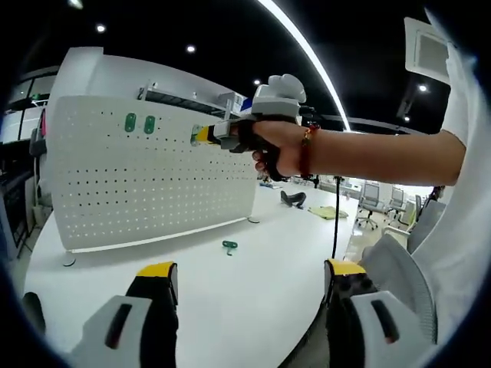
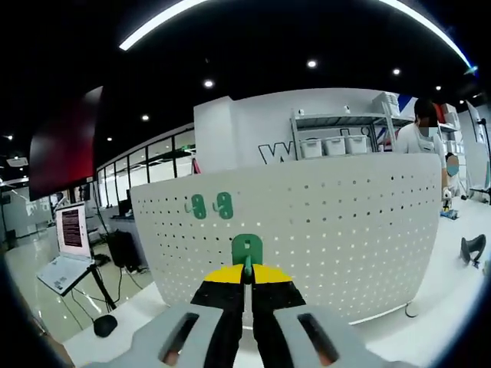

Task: Insert the hook assembly into the mounting plate slot until the hook locks in place.

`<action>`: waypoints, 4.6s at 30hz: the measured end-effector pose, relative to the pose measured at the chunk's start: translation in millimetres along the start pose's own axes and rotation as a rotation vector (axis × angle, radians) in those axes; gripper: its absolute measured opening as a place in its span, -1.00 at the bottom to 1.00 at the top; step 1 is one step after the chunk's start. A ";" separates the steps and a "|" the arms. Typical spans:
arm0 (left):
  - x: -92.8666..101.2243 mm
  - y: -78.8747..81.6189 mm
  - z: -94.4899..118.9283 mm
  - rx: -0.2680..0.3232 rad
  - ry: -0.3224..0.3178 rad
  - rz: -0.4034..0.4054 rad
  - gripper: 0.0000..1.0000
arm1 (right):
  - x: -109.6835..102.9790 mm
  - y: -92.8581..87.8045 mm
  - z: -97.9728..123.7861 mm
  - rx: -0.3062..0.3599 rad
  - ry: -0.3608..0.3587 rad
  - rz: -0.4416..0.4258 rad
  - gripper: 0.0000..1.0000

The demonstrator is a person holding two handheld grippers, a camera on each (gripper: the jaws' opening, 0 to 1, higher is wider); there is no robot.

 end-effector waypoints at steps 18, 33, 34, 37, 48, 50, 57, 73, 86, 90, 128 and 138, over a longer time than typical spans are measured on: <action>0.4 -2.4 8.5 0.012 0.014 0.016 0.59 | -4.8 26.7 -24.2 0.034 -0.050 -0.009 -0.99; -1.1 -6.3 5.1 -0.004 -0.011 0.034 0.57 | -17.7 41.3 -52.5 0.051 -0.076 0.031 -0.99; -1.6 -6.3 5.2 -0.005 -0.013 0.034 0.56 | -18.3 41.4 -54.9 0.050 -0.079 0.027 -0.99; -3.5 -7.2 6.7 -0.015 -0.014 0.030 0.56 | -20.2 40.7 -60.0 0.049 -0.082 0.027 -0.99; -12.6 -11.1 13.2 -0.023 -0.006 0.045 0.55 | -21.0 35.2 -76.9 0.030 -0.107 0.005 -0.99; -14.2 -11.9 14.2 -0.020 -0.007 0.048 0.55 | -23.8 37.3 -81.3 0.035 -0.101 0.032 -0.99; -17.7 -11.5 15.4 -0.021 -0.002 0.050 0.54 | -32.4 47.1 -93.7 0.049 -0.101 0.061 -0.99; -22.7 -11.7 20.2 -0.001 0.021 0.063 0.52 | -31.3 45.7 -107.6 0.018 -0.132 0.062 -0.99; -21.9 -11.8 19.3 -0.001 0.012 0.064 0.52 | -28.2 36.3 -110.2 -0.023 -0.163 0.043 -0.99; -23.2 -12.7 21.8 0.001 0.018 0.070 0.52 | -29.7 34.0 -110.9 -0.026 -0.175 0.051 -0.99; -20.9 -13.3 27.0 -0.003 0.030 0.082 0.49 | -32.5 29.1 -113.1 0.038 -0.159 0.279 -0.98; -20.6 -8.5 27.2 -0.002 0.035 0.075 0.51 | -30.4 28.2 -111.5 0.008 -0.121 0.299 -0.95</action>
Point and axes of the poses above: the point that each gripper's makers call its tool centre point, and the gripper's own axes: z roughly backward along the fingers, x roughly to its right, y roughly out of its top, the point moved 9 cm from there along z, roughly backward along the fingers, and after that the axes turned 13 degrees about -y, right-handed, at the moved point
